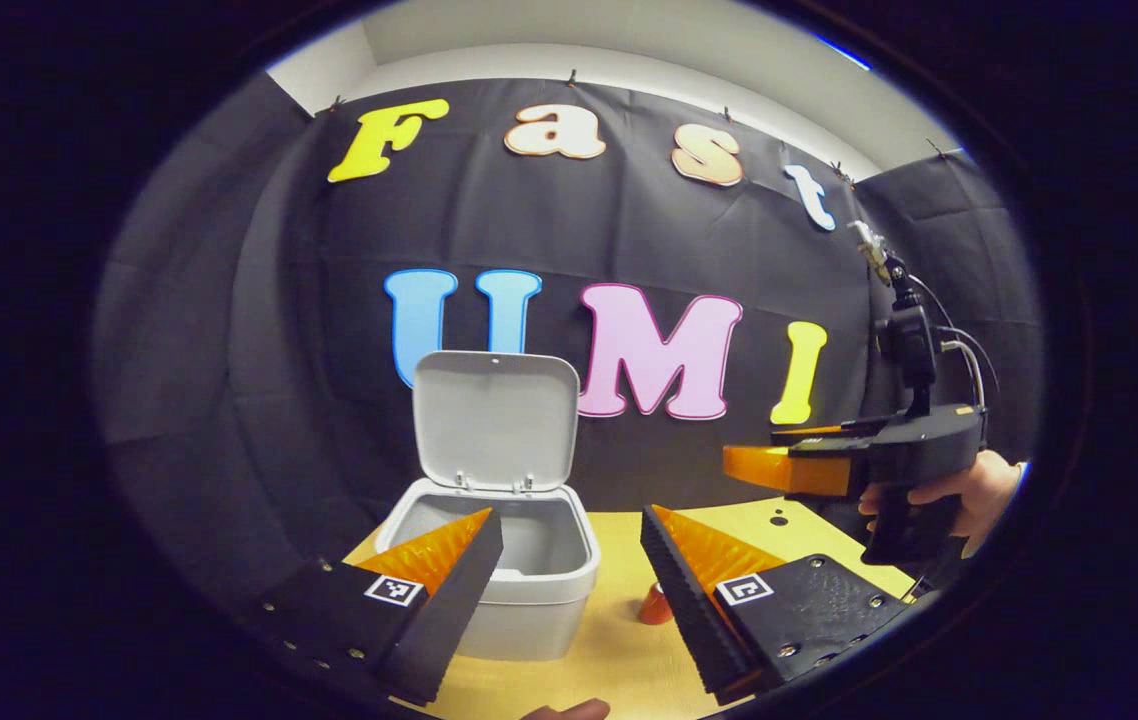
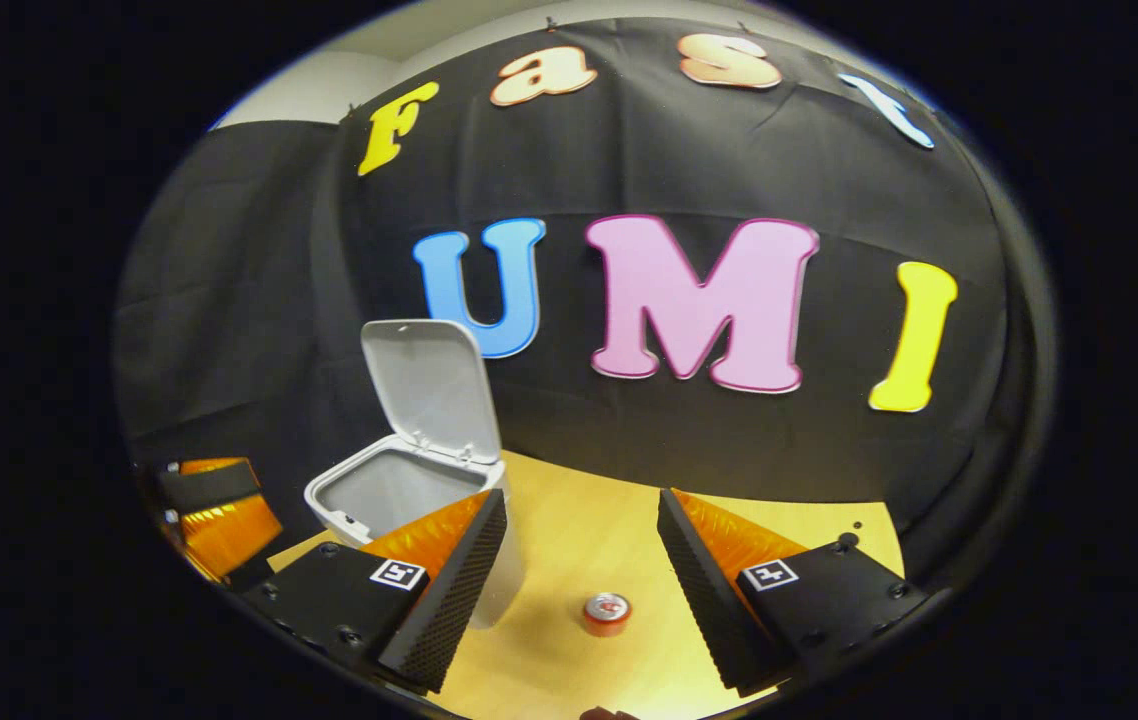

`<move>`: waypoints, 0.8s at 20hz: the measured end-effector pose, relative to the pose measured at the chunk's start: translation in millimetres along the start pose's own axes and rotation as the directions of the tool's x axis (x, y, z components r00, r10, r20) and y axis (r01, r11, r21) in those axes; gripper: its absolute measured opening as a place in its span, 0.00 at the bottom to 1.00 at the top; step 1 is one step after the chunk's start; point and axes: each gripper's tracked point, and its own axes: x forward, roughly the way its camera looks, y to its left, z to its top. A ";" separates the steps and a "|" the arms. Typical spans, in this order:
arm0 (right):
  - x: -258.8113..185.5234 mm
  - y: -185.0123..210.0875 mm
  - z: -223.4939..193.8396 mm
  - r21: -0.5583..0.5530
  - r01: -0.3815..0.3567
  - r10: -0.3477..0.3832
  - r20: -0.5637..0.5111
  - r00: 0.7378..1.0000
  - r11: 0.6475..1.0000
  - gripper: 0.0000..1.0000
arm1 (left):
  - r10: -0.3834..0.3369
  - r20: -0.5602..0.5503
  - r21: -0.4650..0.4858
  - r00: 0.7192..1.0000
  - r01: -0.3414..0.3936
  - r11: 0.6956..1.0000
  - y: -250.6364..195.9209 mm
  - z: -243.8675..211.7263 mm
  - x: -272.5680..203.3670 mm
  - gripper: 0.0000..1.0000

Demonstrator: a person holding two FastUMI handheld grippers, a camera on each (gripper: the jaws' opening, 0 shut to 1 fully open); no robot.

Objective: Press the lid of the desktop garbage bin to open it, pick up the crumpled paper on the desktop and throw it into the bin, then pick up the pop can on the desktop and drop it into the bin, and finally close the garbage bin lid.

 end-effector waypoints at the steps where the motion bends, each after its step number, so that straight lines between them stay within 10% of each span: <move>1: -7.7 -14.2 1.5 0.002 0.028 -0.028 0.009 1.000 1.000 0.98 | -0.028 -0.008 -0.006 1.000 0.028 1.000 -13.3 -9.4 9.1 0.91; 16: -82.3 -161.5 -61.8 0.055 0.286 -0.280 -0.105 0.954 0.957 0.98 | -0.144 -0.322 -0.029 0.936 0.142 0.989 -115.7 -191.1 137.6 0.91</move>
